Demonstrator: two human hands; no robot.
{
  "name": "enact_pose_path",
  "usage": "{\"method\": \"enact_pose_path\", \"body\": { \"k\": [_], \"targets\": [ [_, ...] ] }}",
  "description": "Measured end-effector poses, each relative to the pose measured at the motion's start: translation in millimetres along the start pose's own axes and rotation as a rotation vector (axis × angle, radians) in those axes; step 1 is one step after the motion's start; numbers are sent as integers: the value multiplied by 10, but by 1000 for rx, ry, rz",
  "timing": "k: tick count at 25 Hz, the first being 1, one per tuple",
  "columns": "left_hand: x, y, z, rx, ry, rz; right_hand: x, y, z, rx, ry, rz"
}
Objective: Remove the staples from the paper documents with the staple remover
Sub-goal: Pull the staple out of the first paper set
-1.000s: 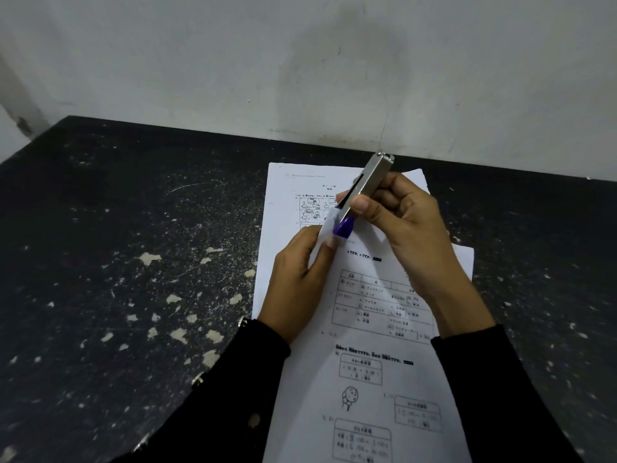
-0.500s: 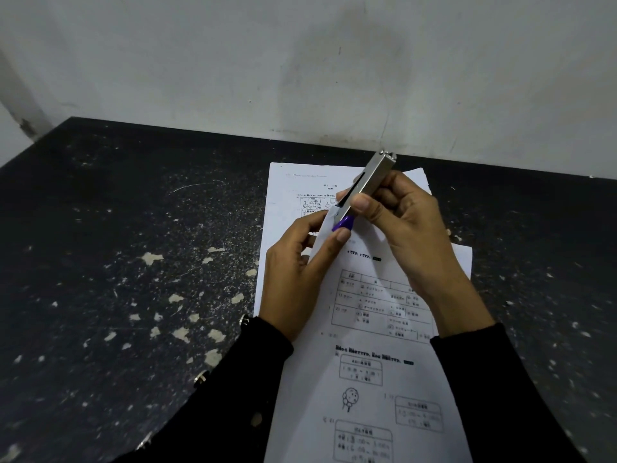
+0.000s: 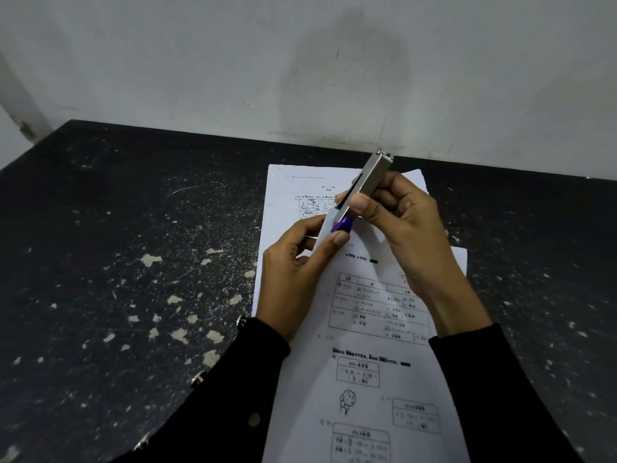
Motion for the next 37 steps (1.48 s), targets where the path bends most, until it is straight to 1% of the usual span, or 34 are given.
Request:
{"method": "enact_pose_path", "body": {
  "k": [10, 16, 19, 26, 29, 37],
  "targets": [
    [-9, 15, 9, 23, -104, 19, 20, 3, -10, -22, 29, -18],
    [6, 25, 34, 13, -94, -2, 32, 1, 3, -43, 31, -19],
    [1, 20, 31, 17, -107, 11, 49, -1, -4, -49, 32, -26],
    [-2, 29, 28, 8, -124, -20, 43, -12, 19, -59, 101, -33],
    [12, 23, 22, -10, -89, -13, 51, -16, 27, -58, 119, -38],
    [16, 37, 57, 49, -155, -50, 143, 29, 16, -44, 97, -152]
  ]
}}
Point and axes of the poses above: each hand's wrist, its own y-axis towards the middle knuckle, its own x-axis out of the back of the hand, z = x × y, the point moved 1 cm from there along y, towards the middle knuckle, and after that the axes turned 3 degrees about -y, right-handed, at the moved point
